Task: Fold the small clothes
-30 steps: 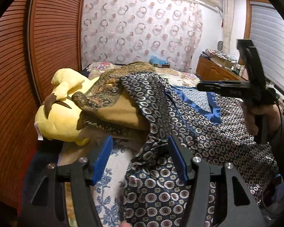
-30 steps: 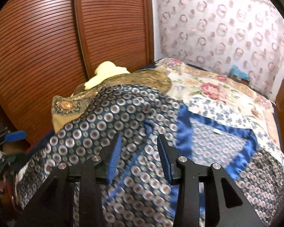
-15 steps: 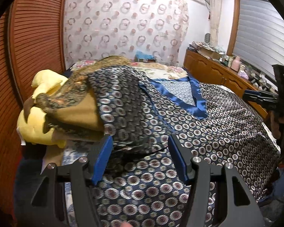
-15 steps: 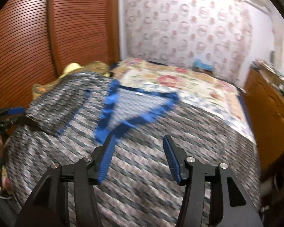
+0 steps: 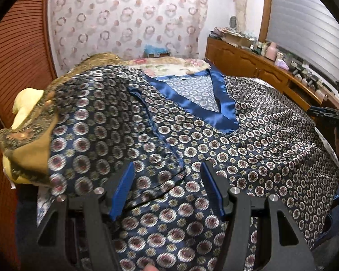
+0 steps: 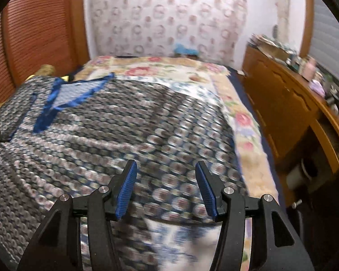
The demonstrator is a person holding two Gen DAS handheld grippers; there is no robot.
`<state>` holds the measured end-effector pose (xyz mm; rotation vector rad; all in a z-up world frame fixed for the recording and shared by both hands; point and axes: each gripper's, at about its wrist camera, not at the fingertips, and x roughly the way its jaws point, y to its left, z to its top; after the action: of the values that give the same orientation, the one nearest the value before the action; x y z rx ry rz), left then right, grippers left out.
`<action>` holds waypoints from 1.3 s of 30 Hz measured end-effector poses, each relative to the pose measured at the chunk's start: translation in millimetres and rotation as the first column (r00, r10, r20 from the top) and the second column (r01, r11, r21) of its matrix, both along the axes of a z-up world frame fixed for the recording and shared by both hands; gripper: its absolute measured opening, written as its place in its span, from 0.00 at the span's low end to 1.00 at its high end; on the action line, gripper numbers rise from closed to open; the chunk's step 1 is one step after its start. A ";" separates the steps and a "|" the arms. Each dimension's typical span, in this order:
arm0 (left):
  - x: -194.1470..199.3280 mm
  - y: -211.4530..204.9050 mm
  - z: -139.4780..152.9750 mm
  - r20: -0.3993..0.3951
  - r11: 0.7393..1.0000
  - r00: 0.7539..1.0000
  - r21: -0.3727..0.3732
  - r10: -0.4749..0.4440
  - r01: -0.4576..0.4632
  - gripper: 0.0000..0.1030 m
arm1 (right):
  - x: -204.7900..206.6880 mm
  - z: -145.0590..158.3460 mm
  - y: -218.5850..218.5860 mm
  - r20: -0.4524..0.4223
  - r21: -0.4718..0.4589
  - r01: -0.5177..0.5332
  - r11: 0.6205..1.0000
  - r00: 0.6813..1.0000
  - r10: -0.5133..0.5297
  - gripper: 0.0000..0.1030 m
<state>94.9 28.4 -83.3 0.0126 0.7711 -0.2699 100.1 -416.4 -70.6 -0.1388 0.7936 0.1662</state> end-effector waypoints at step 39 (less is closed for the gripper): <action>42.6 -42.6 -32.5 -0.144 0.991 0.986 0.097 -0.083 0.097 1.00 | -6.2 -31.6 -96.1 -0.145 0.195 0.125 0.973 0.985 -0.097 0.32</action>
<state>137.5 -14.1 -115.8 0.1281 0.9246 -0.3192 93.9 -512.6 -102.2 0.1113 0.9118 0.1506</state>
